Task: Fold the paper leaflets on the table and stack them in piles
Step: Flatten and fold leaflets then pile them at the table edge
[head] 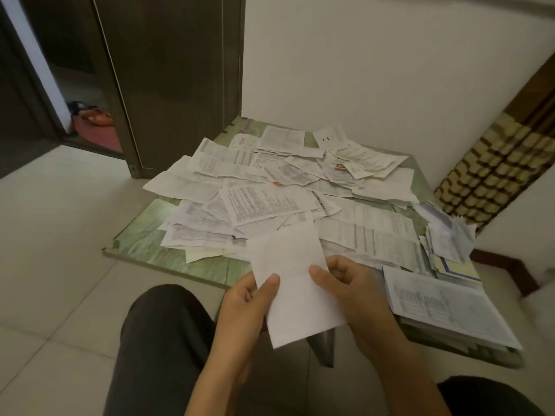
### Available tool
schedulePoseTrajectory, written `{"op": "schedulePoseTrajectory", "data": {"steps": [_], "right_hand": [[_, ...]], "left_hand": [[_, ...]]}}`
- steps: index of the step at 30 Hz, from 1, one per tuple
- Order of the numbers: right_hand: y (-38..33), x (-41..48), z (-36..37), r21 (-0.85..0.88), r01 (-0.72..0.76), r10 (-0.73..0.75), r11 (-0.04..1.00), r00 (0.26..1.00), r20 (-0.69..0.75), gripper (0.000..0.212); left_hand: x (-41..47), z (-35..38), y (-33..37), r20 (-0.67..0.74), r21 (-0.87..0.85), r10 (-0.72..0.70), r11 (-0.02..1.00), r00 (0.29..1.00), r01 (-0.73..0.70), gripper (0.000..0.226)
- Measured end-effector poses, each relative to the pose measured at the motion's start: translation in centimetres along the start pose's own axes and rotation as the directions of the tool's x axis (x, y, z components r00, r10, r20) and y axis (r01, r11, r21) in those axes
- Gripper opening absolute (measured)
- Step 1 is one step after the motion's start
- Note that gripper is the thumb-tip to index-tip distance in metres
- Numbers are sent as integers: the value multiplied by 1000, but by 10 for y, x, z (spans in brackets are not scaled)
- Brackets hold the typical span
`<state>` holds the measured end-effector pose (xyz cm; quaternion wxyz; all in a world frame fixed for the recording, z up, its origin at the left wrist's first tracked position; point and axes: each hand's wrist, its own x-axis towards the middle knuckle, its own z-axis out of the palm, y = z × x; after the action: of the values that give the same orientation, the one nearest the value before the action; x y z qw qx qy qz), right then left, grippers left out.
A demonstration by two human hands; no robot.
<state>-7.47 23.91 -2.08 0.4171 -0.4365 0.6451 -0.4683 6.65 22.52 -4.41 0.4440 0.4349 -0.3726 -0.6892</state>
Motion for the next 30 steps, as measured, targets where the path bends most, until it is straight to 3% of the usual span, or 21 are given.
{"op": "schedulePoseTrajectory", "data": {"steps": [5, 11, 16, 19, 25, 30], "right_hand": [[6, 1, -1, 53, 20, -17, 998, 998, -54, 4], [9, -3, -6, 147, -30, 22, 989, 998, 52, 18], [14, -3, -12, 75, 79, -86, 994, 992, 91, 37], [16, -5, -12, -5, 189, -187, 982, 976, 112, 42], [7, -9, -14, 36, 129, -131, 991, 989, 65, 25], [7, -10, -13, -177, 221, -212, 959, 975, 70, 3]], "left_hand": [[-6, -2, -6, 9, 9, -35, 999, 999, 34, 19], [-3, -2, -7, -76, 8, 6, 1000, 997, -5, 20], [-2, 2, -7, -77, -122, -89, 989, 993, 79, 32], [-4, 1, -10, -15, -62, -113, 992, 994, 112, 39], [-8, 4, -10, -100, 120, 42, 992, 994, -30, 14], [-9, 10, -7, -77, 129, 109, 987, 991, -99, 14]]}}
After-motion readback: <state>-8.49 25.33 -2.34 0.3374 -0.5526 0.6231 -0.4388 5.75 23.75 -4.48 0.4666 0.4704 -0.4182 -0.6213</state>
